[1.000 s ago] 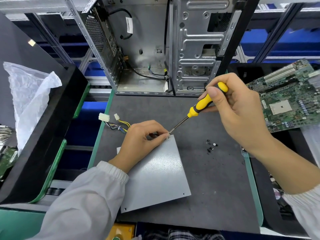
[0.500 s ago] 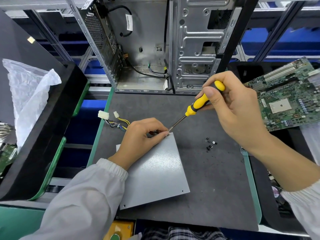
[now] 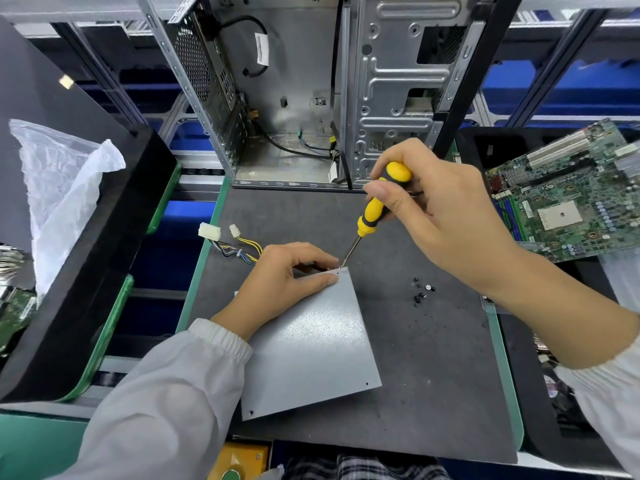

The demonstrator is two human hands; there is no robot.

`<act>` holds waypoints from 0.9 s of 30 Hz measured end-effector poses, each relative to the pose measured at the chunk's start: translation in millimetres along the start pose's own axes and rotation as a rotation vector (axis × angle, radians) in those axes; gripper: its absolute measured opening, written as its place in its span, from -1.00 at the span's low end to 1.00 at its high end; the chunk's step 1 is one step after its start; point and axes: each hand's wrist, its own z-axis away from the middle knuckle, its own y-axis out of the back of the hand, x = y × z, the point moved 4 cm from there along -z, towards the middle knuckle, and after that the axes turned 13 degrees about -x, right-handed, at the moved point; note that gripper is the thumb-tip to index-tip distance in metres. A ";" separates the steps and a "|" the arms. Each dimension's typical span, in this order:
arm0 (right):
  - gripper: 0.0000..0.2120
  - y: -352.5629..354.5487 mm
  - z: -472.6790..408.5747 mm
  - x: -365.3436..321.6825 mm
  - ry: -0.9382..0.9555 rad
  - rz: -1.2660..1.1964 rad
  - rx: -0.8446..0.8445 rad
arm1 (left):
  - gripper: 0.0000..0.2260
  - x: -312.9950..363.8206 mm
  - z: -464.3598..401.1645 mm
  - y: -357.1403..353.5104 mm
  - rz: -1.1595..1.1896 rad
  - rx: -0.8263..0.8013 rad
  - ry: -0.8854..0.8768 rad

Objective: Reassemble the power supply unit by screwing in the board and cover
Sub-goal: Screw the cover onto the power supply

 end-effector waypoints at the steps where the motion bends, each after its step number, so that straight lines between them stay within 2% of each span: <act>1: -0.74 -0.5 -0.3 -0.6 -0.001 0.001 -0.012 | -0.82 -0.6 0.3 -0.8 -0.008 -0.013 0.009; 17: -0.73 -10.2 -2.9 -2.5 0.014 0.034 -0.073 | -0.79 -0.8 1.1 -3.6 -0.027 -0.053 0.033; 27: -0.75 -12.5 -4.6 -1.9 0.018 0.018 -0.084 | -0.95 0.7 -5.5 -2.1 0.031 -0.001 0.018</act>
